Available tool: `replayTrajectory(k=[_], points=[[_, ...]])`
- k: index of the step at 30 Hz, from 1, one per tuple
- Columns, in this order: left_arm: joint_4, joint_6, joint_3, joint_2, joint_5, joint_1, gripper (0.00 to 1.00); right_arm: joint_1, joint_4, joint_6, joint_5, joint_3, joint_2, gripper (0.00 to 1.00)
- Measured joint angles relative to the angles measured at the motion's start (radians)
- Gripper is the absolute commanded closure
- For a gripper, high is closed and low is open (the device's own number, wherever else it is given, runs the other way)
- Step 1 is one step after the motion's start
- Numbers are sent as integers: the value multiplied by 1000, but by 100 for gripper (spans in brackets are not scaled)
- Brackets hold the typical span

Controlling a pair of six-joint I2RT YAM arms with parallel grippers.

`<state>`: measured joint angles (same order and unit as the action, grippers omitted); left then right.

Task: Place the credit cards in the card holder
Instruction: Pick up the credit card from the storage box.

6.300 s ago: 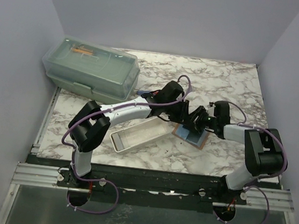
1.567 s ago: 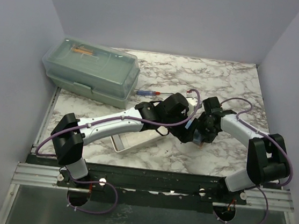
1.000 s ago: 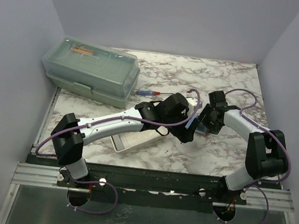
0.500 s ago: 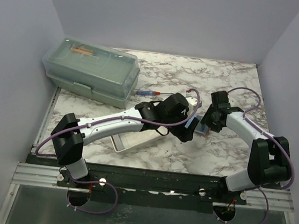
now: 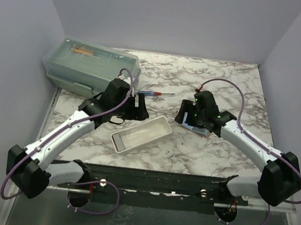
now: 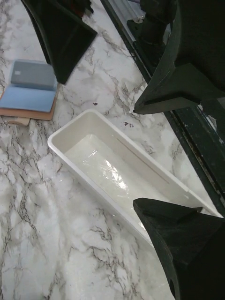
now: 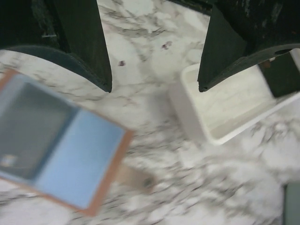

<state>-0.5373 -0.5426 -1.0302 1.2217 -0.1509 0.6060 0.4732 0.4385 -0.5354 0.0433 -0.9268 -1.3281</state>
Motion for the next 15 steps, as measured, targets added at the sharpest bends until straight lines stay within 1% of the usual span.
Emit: replayTrajectory(k=[3,6,10,15], points=[[-59,-20,4,-110,33,-11,19,146,-32,-41,-37,-24,-37,22],[-131,-22,-18,-211,98,-17,17,251,-89,-104,-84,-71,-103,22],[-206,-8,-99,-290,193,-22,14,340,-180,-186,-160,-167,-250,22],[-222,22,-179,-355,256,-23,14,423,-238,-237,-230,-324,-473,21]])
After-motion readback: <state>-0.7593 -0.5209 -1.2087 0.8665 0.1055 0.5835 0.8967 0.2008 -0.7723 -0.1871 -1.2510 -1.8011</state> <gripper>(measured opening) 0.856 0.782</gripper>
